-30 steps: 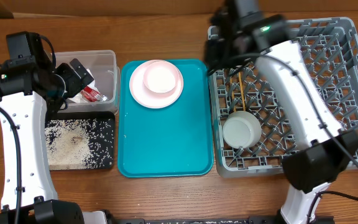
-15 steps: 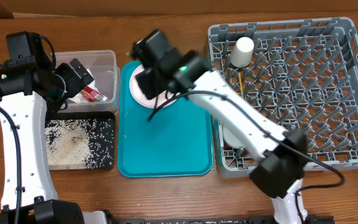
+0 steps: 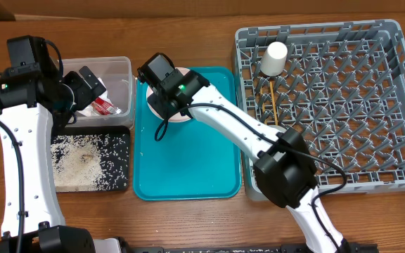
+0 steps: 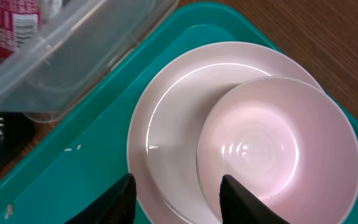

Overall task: Sort waste into correct bins and load items into the dishwasher
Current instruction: 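Lower the right gripper and grip the pink bowl's rim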

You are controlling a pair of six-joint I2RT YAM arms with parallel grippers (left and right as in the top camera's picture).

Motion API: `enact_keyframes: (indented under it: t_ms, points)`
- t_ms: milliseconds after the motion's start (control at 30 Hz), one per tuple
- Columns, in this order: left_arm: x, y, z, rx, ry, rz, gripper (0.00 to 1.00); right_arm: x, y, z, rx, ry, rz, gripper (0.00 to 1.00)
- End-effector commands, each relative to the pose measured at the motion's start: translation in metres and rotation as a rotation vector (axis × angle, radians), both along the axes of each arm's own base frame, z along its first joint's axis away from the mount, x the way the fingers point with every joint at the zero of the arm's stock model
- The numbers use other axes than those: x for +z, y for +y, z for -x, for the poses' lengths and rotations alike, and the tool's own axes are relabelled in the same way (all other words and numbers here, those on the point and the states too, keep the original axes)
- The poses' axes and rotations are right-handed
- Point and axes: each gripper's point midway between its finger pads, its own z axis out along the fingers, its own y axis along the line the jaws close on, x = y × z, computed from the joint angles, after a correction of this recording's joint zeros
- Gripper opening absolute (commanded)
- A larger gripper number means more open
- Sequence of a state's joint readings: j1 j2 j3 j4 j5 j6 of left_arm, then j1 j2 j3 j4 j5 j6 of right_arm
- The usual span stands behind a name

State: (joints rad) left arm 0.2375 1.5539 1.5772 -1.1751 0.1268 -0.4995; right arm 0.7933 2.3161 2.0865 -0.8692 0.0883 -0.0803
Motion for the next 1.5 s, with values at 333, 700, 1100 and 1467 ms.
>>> enact_keyframes:
  t_ms: [333,700,1100,1467]
  points:
    - [0.011,-0.001,-0.001,0.007,-0.031,-0.004,1.0,-0.035,-0.007,-0.025,-0.014,-0.014,0.028,0.45]
    - [0.011,-0.001,-0.001,0.007,-0.031,-0.004,1.0,-0.04,-0.02,-0.03,-0.031,0.031,0.015,0.35]
    - [0.011,-0.001,-0.001,0.007,-0.031,-0.004,1.0,-0.046,-0.019,-0.022,-0.013,0.07,0.008,0.33]
    - [0.011,-0.001,-0.001,0.007,-0.031,-0.004,1.0,-0.05,-0.024,-0.017,-0.014,0.094,0.03,0.27]
